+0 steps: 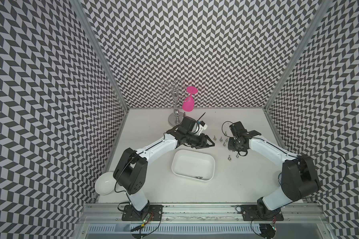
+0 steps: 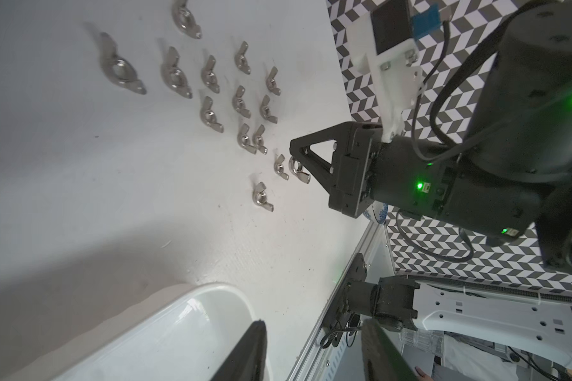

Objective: Take out the wing nut from the storage box
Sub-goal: Place the wing nut at the center of the board.

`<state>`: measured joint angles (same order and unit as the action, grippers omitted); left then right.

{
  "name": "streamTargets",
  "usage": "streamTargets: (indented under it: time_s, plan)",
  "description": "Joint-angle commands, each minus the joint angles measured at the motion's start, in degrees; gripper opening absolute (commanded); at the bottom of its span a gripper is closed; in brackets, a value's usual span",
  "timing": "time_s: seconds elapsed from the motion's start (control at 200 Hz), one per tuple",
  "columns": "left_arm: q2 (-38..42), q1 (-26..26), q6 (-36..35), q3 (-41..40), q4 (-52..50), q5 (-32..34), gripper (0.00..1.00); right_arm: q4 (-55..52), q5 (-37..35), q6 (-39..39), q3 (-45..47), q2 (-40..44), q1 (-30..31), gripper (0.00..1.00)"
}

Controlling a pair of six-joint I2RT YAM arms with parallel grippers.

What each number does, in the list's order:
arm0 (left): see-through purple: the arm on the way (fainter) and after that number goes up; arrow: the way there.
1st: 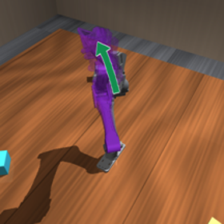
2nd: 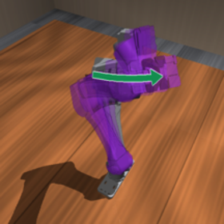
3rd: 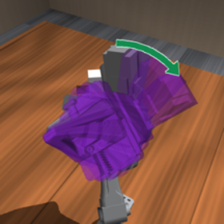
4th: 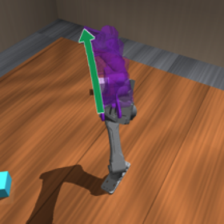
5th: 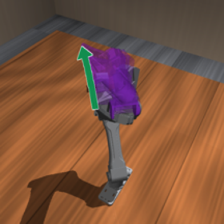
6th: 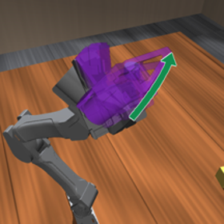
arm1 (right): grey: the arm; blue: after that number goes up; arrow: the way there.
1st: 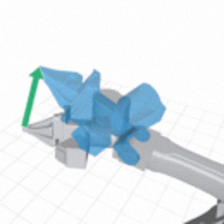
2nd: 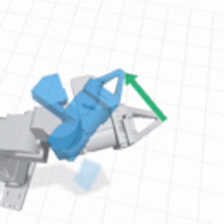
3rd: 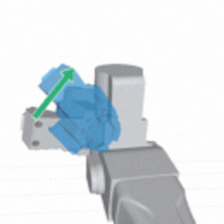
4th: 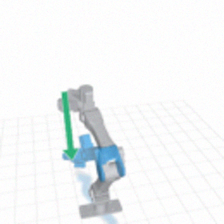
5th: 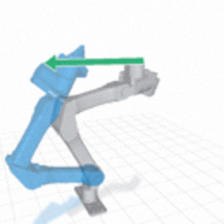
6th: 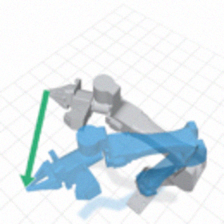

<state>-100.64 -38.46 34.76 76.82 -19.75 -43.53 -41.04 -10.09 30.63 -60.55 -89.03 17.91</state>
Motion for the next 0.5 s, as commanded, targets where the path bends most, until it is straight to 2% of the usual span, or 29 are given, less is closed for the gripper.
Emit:
streamTargets:
  time_s: [0.0, 0.235, 0.496]
  plan:
    - [-3.17, -2.76, -3.22, 4.41, -2.81, -0.19, 0.50, 4.33, 0.06, 3.24, 3.14, 3.40, -3.50, 0.00]
    - [-5.82, -4.74, -4.60, 7.28, -4.73, -0.51, 0.50, 6.23, 3.14, 5.72, 9.75, 5.81, -10.25, 0.00]
    - [-5.55, -4.19, -5.64, 7.25, -5.39, -0.79, 0.50, 7.03, 6.32, 5.45, 13.73, 4.44, -13.17, 0.00]
